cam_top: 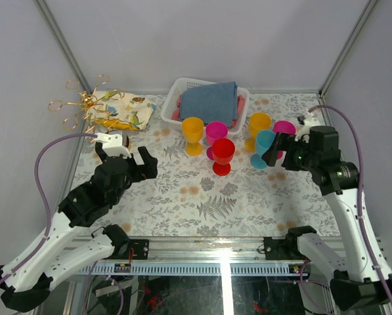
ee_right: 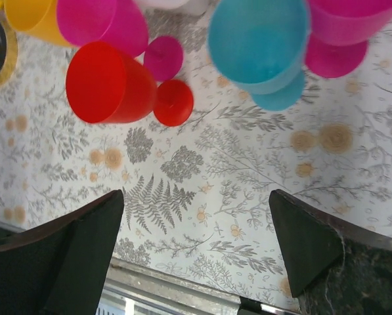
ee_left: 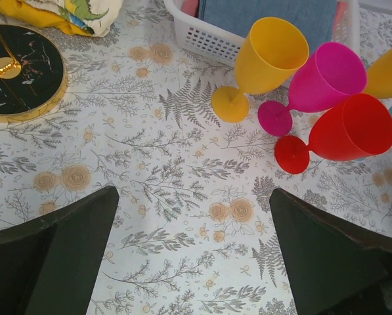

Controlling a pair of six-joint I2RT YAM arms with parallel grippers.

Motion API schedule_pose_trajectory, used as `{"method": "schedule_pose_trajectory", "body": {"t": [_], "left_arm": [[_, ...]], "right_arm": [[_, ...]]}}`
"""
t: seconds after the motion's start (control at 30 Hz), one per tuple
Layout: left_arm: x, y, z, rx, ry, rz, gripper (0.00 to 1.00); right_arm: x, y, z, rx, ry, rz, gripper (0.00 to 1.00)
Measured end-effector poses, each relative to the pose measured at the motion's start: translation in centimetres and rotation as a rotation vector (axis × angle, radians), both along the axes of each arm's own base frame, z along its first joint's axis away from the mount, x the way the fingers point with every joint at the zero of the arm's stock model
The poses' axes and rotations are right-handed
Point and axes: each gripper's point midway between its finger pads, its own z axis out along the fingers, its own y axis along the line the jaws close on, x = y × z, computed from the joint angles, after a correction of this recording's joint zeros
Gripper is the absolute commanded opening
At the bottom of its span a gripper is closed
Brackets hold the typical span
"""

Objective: Place the wine glass upside down on the wine glass rack
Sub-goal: Pick up the wine glass at the center of the board.

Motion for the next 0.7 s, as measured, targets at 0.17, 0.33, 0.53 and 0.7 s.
{"method": "schedule_pose_trajectory", "body": {"t": [0.17, 0.33, 0.53, 0.7], "left_arm": [[0.0, 0.5, 0.1, 0.016, -0.015, 0.010, 1.00], [-0.4, 1.0, -0.1, 0.012, -0.024, 0.016, 1.00], [-0.9, 1.7, 0.7, -0.018, -0.061, 0.026, 1.00], [-1.1, 2.2, 1.1, -0.030, -0.082, 0.042, 1.00]], "right_arm": [[0.8, 4.4, -1.9, -0.048, 0.051, 0.119, 1.00], [2.2, 6.8, -3.0, -0.068, 0.073, 0.135, 1.00], [3.6, 10.5, -2.3, -0.072, 0.048, 0.164, 1.00], [5.5, 12.2, -2.1, -0.099, 0.051, 0.148, 1.00]]}}
